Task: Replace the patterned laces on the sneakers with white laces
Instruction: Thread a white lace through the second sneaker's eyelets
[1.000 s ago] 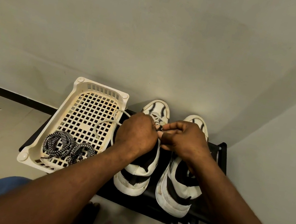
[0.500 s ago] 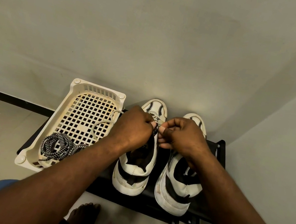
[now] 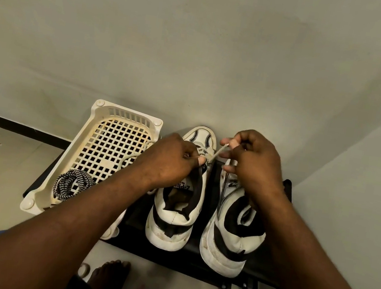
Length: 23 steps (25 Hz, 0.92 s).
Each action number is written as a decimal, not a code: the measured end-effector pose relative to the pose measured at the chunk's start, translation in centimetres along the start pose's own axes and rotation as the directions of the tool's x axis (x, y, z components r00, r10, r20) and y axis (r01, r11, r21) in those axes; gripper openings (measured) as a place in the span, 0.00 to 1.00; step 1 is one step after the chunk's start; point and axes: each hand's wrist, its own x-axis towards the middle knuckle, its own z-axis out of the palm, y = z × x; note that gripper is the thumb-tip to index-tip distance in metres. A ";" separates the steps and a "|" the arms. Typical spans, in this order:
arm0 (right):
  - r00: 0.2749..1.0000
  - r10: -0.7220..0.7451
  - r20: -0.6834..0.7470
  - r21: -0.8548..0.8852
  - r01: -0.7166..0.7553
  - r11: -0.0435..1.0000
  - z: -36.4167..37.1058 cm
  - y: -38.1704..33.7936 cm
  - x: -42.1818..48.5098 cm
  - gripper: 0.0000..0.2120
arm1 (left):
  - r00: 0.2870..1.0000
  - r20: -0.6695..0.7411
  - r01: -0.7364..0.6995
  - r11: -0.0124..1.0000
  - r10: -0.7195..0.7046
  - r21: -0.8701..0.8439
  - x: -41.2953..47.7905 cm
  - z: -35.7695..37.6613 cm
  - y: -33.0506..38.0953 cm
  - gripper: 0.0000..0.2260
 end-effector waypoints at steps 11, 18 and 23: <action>0.916 0.071 0.395 -0.631 0.215 0.745 0.0 1.0 0.3 0.06 | 0.982 -0.191 -0.029 0.996 0.013 -0.080 0.6 -2.7 -1.6 0.15; 0.877 -0.285 0.387 0.443 0.094 0.892 -1.8 -1.2 -1.1 0.10 | 0.993 -0.105 0.067 0.976 -0.045 0.209 1.4 -1.5 -3.7 0.24; 0.959 -0.147 0.242 0.332 0.061 0.941 -1.7 -1.2 -0.8 0.03 | 0.976 -0.214 0.063 0.994 -0.043 0.091 1.1 -1.6 -3.0 0.16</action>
